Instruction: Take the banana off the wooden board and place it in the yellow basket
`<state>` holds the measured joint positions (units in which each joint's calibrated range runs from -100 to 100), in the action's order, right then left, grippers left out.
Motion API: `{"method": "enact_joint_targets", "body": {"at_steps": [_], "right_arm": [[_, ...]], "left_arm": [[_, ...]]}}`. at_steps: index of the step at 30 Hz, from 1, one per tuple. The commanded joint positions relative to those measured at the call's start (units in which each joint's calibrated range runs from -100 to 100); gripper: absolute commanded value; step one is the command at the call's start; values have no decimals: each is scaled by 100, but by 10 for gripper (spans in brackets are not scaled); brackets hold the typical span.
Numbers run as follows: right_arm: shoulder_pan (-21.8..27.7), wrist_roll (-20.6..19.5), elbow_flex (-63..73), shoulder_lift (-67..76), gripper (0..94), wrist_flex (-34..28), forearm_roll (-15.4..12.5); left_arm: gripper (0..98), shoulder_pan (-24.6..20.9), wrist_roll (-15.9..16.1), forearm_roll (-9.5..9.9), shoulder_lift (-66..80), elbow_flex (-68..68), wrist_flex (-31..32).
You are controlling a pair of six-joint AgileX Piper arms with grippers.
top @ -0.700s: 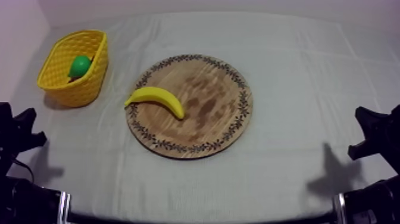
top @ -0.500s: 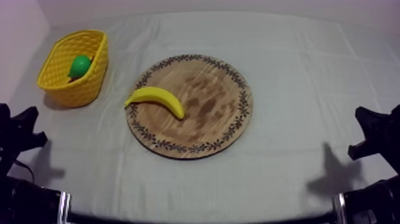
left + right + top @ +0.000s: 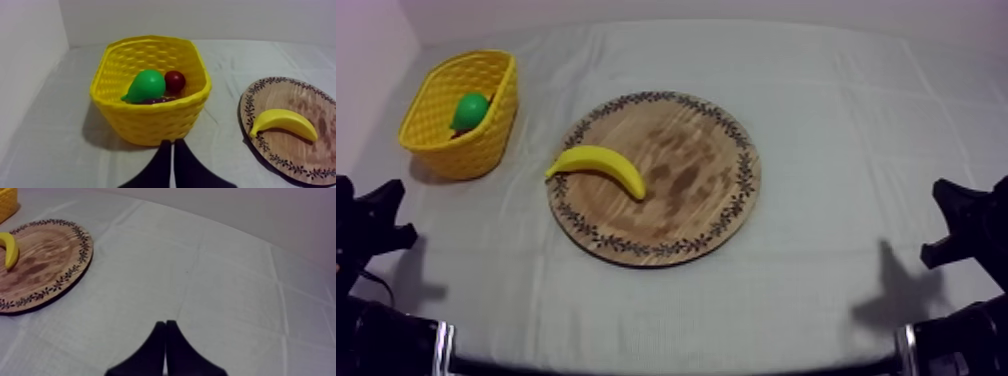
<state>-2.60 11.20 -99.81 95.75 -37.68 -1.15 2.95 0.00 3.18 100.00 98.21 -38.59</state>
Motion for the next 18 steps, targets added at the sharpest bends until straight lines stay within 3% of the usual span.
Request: {"method": "enact_joint_targets", "body": {"at_steps": [1,5,12,18], "right_arm": [[0,1,3,0,3,2,0],[0,1,3,0,3,2,0],[0,1,3,0,3,2,0],[0,1,3,0,3,2,0]], "left_arm": [[0,-1,-16,2,0,-3,3],[0,-1,-41,10,-5,-2,68],[0,-20,-268,230,-443,-32,716],[0,0,-392,248,-1069,-673,836]]}}
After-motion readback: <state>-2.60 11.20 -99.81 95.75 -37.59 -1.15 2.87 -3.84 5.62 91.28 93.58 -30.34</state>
